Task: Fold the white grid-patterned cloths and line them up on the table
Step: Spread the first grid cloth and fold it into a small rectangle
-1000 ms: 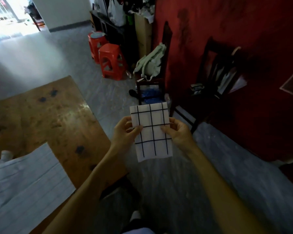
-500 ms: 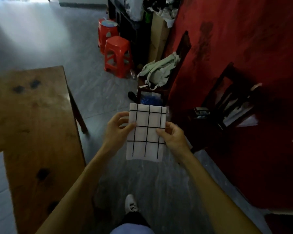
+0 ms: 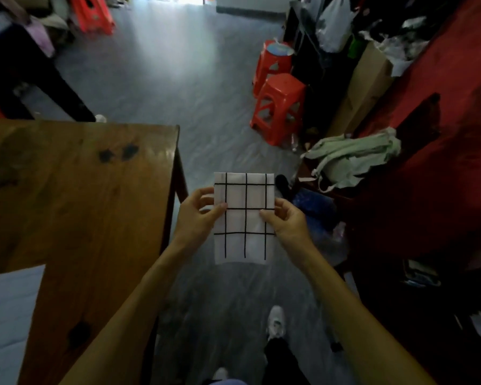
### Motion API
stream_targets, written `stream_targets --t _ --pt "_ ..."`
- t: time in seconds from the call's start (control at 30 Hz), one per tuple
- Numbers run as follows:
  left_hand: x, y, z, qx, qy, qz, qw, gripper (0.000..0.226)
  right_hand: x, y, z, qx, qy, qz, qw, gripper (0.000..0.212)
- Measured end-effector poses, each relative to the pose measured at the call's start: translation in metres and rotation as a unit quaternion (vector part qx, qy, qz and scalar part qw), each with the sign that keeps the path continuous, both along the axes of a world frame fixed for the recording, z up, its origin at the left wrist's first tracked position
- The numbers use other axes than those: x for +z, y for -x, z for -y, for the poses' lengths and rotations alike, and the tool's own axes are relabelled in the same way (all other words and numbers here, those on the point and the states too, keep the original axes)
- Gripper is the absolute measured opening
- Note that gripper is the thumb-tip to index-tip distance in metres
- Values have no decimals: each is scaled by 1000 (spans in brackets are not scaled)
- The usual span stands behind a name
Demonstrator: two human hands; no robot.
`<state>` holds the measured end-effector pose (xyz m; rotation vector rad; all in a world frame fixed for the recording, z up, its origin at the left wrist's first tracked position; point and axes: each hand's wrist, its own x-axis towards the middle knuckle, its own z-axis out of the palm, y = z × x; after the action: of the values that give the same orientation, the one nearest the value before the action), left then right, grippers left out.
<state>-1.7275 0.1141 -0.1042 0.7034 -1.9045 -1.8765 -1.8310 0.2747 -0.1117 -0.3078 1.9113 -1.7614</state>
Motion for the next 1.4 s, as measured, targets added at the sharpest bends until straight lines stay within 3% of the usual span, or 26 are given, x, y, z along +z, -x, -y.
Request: stream_targets --t 0.2,0.6,0.83,1.17,1.4 --pt "-8 88 40 73 32 21 997 30 -18 113 62 74 35 16 997 20" --pt "23 231 114 249 40 44 967 23 19 295 186 252 38 23 967 25" --pt "-4 268 187 336 1 47 941 26 -6 346 291 319 5 40 947 28" --pt "-32 306 355 440 -41 6 897 31 4 388 487 402 -49 -30 914 23" --pt "-33 277 438 568 -40 22 822 31 8 357 631 528 -69 -52 845 21"
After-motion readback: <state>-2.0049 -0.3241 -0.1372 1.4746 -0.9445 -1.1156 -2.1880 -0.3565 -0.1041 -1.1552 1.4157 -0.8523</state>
